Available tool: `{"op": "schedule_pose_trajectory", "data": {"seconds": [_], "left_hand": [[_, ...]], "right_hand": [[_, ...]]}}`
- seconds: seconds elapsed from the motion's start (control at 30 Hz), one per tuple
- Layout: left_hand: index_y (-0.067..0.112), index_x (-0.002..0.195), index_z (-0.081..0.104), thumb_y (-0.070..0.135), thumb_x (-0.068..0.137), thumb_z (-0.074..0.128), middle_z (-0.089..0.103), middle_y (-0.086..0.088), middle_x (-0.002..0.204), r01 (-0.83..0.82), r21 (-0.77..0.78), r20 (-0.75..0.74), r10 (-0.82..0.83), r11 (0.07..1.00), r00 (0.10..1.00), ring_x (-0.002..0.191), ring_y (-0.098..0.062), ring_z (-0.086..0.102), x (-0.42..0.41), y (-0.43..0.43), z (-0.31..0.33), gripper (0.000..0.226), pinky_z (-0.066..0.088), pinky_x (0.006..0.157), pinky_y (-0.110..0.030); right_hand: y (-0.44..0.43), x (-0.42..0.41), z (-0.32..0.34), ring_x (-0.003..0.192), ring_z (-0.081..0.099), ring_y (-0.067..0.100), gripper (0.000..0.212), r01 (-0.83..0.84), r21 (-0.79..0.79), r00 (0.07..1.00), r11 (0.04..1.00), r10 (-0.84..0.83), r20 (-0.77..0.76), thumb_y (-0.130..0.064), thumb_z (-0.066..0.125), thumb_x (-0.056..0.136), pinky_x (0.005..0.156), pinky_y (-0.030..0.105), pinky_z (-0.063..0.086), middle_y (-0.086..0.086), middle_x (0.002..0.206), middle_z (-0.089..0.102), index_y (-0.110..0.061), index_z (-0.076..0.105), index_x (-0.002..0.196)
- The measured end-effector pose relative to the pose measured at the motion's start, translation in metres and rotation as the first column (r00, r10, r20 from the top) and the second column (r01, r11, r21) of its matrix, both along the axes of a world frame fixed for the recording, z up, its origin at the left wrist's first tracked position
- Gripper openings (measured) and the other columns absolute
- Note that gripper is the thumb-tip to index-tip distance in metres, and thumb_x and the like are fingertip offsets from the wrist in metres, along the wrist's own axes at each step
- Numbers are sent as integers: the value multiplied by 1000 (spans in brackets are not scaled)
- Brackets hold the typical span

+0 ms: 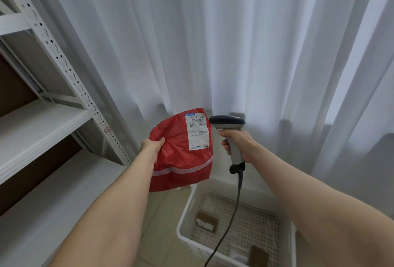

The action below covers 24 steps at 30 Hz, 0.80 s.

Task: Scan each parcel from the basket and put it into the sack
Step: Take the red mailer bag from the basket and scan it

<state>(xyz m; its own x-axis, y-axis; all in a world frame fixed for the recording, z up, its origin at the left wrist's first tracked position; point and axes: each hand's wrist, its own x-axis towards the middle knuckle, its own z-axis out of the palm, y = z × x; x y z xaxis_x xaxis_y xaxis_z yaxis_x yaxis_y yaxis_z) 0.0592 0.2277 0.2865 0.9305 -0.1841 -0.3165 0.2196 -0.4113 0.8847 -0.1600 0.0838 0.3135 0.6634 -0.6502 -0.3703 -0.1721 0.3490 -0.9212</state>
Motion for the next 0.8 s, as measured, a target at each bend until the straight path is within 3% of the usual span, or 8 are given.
{"op": "schedule_pose_trajectory", "data": {"seconds": [0.8], "left_hand": [[-4,129,48,23,86,71,53,-17,133,7,55,2,-7,998,1000,123,-33,50,5,-6,-16,55,39,103,-38]], "right_hand": [[7,-2,33,42,48,10,5,5,48,994,999,0,-109,-8,58,89,42,16,44,3,60,54,-10,56,85]]}}
